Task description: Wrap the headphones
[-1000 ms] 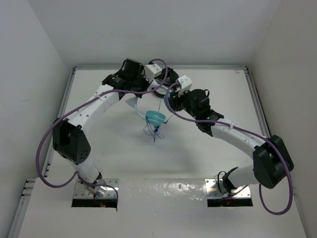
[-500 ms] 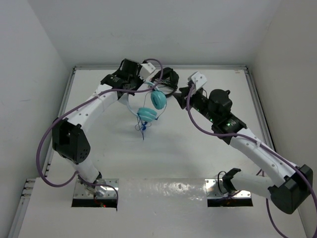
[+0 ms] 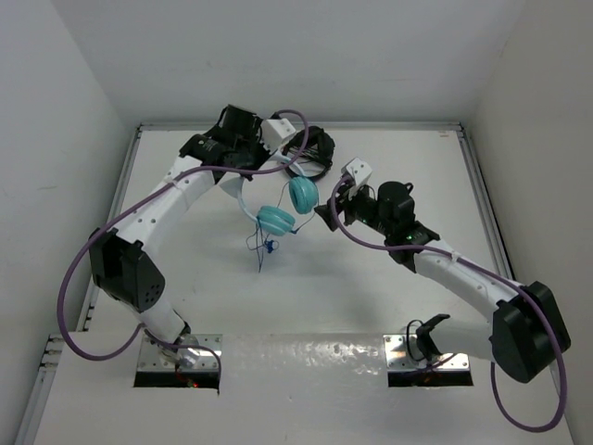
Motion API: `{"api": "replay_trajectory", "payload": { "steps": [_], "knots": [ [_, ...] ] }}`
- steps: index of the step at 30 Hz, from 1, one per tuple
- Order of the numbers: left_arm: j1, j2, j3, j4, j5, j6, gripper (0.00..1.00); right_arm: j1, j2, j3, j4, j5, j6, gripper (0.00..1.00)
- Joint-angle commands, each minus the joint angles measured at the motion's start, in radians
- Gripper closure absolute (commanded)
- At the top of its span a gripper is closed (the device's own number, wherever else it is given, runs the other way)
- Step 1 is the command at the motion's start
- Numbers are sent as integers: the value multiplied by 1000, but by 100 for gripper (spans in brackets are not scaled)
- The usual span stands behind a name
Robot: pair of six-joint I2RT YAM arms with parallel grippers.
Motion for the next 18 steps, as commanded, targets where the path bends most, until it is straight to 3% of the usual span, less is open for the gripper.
{"api": "replay_trajectory", "payload": {
  "steps": [1, 5, 12, 13, 18],
  "knots": [
    [-3, -60, 73, 4, 108, -16, 100, -7, 29, 1, 162, -70, 58, 27],
    [-3, -66, 81, -12, 167, -45, 100, -7, 117, 44, 168, -80, 84, 39],
    [-3, -77, 76, -15, 147, -53, 100, -12, 146, 29, 198, -74, 107, 96],
    [-3, -72, 70, -9, 133, -56, 100, -13, 131, 23, 201, -67, 111, 100],
    [-4, -61, -26, 103, -81, -64, 100, -18, 50, -26, 206, 38, 115, 100]
  ]
}}
